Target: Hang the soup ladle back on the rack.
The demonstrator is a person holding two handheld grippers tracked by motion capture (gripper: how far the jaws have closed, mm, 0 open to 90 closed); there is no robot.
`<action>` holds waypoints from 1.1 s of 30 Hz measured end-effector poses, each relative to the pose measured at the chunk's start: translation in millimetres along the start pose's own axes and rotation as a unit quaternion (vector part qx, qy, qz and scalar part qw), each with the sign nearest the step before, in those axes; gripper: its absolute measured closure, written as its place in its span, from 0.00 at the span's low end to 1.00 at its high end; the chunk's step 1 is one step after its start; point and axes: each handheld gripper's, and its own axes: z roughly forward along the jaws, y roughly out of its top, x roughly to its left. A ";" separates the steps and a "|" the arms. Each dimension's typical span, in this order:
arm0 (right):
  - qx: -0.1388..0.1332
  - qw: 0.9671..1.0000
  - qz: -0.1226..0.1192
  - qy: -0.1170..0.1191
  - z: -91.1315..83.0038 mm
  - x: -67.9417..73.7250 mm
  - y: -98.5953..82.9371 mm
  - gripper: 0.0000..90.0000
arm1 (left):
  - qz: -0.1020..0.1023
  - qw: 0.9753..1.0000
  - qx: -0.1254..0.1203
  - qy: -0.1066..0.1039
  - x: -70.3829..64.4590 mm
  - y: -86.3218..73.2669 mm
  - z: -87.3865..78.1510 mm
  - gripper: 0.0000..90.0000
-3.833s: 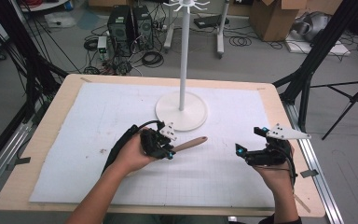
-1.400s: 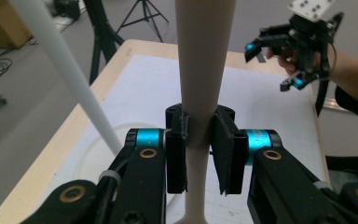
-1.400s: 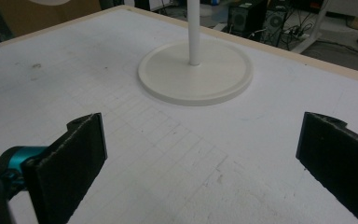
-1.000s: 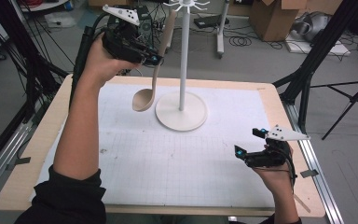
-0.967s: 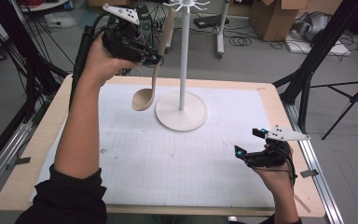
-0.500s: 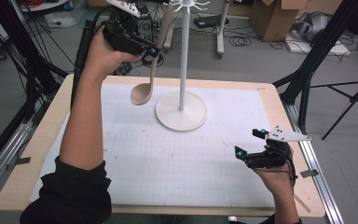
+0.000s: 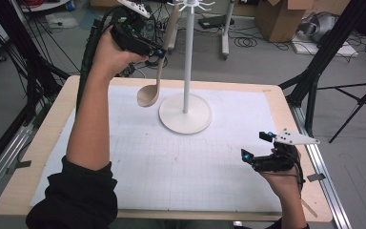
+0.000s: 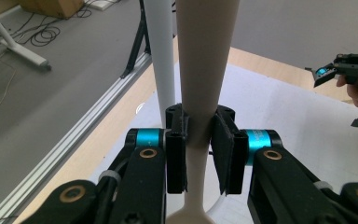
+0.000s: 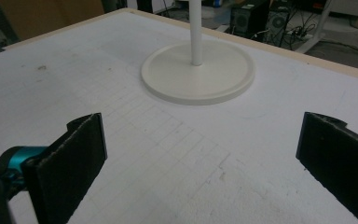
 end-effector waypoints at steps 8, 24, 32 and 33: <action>0.000 1.000 -0.003 0.000 0.9 1.1 0.1 0.00 | -0.002 1.000 0.014 0.013 -2.6 4.3 1.7 0.84; 0.002 1.000 -0.001 0.000 1.4 1.2 -0.1 0.00 | -0.008 0.998 0.051 0.041 -7.9 14.6 4.6 0.84; -0.003 1.000 -0.001 0.000 -0.2 0.2 -0.2 0.00 | -0.022 0.994 0.071 0.075 -3.2 12.3 2.7 0.84; -0.002 1.000 -0.001 0.001 -0.2 0.2 -0.2 0.00 | -0.025 0.994 0.073 0.075 -2.9 11.9 3.1 0.84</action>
